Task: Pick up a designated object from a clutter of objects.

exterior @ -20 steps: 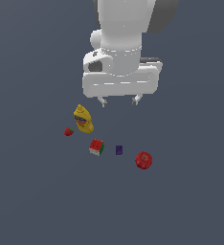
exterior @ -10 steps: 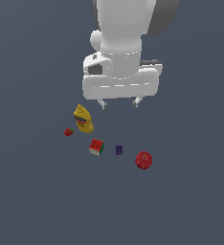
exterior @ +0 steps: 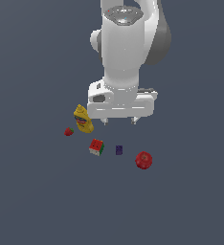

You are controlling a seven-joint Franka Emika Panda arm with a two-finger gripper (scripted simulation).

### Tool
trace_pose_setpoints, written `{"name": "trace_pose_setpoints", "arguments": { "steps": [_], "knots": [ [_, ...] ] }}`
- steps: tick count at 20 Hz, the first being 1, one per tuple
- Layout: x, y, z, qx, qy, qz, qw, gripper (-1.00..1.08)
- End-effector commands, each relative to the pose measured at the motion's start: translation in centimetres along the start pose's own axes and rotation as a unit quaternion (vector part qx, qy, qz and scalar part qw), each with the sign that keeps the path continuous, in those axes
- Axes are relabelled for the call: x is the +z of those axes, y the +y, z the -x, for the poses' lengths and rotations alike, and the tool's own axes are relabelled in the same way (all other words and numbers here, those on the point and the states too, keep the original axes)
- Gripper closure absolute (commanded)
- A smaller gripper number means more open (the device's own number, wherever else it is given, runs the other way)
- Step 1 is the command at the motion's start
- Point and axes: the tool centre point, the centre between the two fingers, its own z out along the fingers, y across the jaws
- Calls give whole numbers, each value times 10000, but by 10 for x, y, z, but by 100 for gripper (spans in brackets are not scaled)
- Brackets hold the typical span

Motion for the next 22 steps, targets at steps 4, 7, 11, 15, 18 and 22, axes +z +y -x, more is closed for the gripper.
{"name": "trace_pose_setpoints", "arguments": {
  "steps": [4, 7, 11, 15, 18, 22],
  "knots": [
    [68, -1, 0, 96, -99, 42, 9999, -92],
    [106, -2, 4, 146, -152, 65, 9998, -92],
    [146, -3, 11, 196, -208, 89, 9996, -92],
    [174, -4, 18, 229, -248, 104, 9994, -92],
    [187, -5, 22, 244, -267, 111, 9993, -92],
    [195, -5, 25, 254, -279, 115, 9992, -92]
  ]
}}
